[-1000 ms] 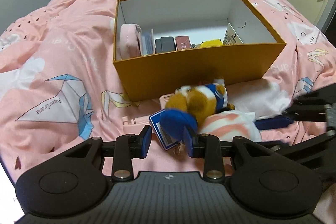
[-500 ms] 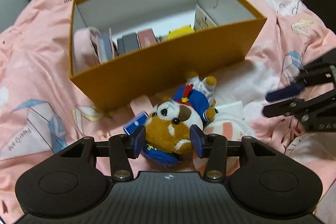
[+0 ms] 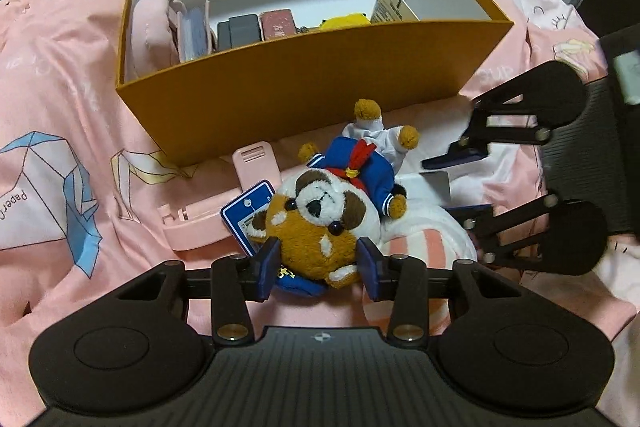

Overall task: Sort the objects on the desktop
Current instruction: 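Grasp the white charger with the right tool while the left tool pushes into the plush dog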

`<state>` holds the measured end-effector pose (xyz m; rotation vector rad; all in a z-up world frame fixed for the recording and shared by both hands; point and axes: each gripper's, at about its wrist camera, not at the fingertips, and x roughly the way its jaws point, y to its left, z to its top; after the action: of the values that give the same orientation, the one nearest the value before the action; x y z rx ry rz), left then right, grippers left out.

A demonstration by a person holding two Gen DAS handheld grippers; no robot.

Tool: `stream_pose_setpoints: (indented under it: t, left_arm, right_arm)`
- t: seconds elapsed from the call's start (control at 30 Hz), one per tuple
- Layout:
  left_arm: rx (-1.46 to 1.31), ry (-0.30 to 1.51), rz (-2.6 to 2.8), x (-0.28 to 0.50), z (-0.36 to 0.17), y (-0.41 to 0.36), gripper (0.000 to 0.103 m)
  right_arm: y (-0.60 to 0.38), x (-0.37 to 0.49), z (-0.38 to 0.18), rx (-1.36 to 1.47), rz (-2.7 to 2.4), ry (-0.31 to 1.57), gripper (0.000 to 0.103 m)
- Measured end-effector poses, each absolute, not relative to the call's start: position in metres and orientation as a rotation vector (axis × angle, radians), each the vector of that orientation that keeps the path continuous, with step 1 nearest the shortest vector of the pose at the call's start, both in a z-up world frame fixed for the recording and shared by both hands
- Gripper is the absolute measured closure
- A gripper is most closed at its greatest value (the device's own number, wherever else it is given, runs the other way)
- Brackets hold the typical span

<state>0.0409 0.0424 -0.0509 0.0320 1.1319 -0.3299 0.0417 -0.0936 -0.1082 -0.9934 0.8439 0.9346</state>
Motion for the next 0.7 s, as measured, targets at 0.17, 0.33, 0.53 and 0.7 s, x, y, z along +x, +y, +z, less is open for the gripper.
stream_pose_setpoints:
  t: [0.17, 0.33, 0.53, 0.7]
  left_arm:
    - [0.044, 1.089, -0.317, 0.039, -0.035, 0.051, 0.056]
    - [0.094, 1.053, -0.306, 0.042, -0.014, 0.065, 0.056]
    - [0.023, 1.047, -0.317, 0.071, -0.018, 0.076, 0.056]
    - [0.006, 1.067, -0.374, 0.1, -0.041, 0.072, 0.056]
  right_arm:
    - [-0.09, 0.056, -0.113, -0.951, 0.934, 0.881, 0.069]
    - [-0.105, 0.068, -0.103, -0.823, 0.865, 0.983, 0.069]
    - [-0.142, 0.078, -0.091, -0.618, 0.741, 1.047, 0.069]
    - [-0.163, 0.071, -0.093, -0.483, 0.693, 1.082, 0.069]
